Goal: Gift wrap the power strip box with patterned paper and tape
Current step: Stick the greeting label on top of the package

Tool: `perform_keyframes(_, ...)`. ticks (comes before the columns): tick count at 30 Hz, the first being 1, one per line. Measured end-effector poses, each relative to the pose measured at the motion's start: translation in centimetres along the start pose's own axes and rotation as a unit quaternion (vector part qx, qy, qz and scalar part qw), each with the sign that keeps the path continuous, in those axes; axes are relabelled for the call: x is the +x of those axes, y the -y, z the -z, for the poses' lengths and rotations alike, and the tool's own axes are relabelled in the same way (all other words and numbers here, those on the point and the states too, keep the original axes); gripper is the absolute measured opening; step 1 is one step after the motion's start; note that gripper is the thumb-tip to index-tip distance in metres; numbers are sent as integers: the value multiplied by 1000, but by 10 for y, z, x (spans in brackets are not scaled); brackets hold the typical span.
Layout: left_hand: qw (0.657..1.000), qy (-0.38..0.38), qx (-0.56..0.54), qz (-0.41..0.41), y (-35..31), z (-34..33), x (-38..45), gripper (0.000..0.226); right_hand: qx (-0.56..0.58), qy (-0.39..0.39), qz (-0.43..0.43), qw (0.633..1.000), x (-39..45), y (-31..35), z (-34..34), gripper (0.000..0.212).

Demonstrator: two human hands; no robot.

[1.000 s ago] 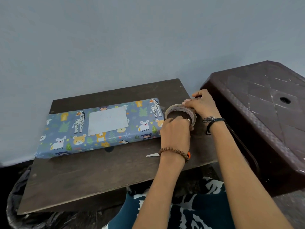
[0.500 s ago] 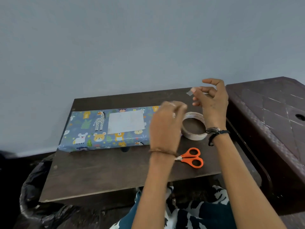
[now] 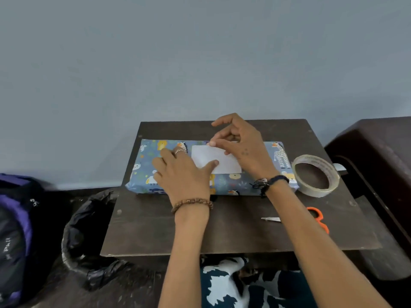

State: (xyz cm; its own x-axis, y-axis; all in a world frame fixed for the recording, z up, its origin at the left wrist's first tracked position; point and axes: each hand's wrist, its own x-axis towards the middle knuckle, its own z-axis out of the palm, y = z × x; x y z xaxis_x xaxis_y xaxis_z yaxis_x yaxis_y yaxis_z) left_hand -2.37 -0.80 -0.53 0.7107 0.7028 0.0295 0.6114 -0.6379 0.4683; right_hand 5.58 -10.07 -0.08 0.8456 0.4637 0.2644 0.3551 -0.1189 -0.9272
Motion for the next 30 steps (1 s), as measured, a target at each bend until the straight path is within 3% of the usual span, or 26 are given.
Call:
perform_keyframes(5,999,16,-29,4,-2,-1,8,57,-8,24,-10,1000,-1,-11,0,17)
perform_keyframes(10,984,62,-160,37,1,5,18,43,36,27,-13,999,-2,-13,6,19)
perform_keyframes(12,957,65,-281,21,0,6,19,27,47,20,-7,999,-2,-13,6,19)
perform_keyframes(14,919,75,-386,28,-2,6,19,29,61,8,0,998,-3,-12,6,20)
perform_keyframes(17,842,132,-511,111,-8,0,21,19,68,-18,22,997,-8,-9,6,22)
perform_keyframes(21,768,168,-594,170,-15,-6,19,3,11,-44,59,997,-18,-9,11,22)
perform_keyframes(23,737,186,-628,166,-18,-5,16,16,-6,-58,72,996,-20,-10,14,22)
perform_keyframes(30,704,213,-665,129,-23,-2,12,15,-68,-62,137,986,-21,-11,16,32)
